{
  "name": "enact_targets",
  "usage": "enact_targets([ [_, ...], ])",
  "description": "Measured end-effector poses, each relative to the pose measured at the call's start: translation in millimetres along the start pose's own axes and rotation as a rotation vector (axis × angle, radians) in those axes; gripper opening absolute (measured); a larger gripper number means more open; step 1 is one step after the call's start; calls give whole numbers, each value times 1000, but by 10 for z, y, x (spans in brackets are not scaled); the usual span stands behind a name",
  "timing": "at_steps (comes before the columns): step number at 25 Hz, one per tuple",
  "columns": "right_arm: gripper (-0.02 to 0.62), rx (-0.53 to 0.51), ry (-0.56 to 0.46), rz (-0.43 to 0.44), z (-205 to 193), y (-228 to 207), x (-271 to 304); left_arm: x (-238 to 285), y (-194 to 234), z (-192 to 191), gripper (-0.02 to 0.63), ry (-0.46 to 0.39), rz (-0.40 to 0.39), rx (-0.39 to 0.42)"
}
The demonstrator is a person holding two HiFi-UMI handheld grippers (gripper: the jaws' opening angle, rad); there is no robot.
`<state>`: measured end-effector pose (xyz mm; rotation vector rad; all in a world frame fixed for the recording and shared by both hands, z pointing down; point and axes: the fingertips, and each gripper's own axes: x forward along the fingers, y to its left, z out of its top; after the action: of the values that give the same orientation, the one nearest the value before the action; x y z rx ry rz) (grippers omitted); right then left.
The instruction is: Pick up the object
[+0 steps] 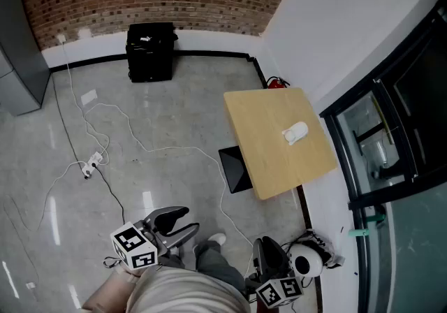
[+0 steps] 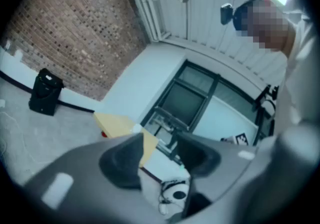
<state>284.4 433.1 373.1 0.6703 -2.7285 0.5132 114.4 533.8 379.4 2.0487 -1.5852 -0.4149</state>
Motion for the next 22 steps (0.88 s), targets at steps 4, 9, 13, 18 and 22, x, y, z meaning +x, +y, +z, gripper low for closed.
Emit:
enact_targets([
  [4, 86, 15, 0, 49, 84, -289, 617, 372, 314, 92, 196, 7, 22, 17],
  [9, 86, 20, 2, 155, 391, -692, 1559, 993, 738, 410, 196, 16, 90, 57],
  [13, 86, -19, 28, 281, 903, -923, 2267, 1616, 952, 898, 196, 0, 162, 86],
  [18, 86, -70, 48, 431, 1343, -879, 3015, 1971, 1389, 1408, 196, -17, 284, 124],
  [22, 86, -105, 83, 455, 1442, -723, 3648, 2020, 1867, 1606, 196, -11, 334, 112],
])
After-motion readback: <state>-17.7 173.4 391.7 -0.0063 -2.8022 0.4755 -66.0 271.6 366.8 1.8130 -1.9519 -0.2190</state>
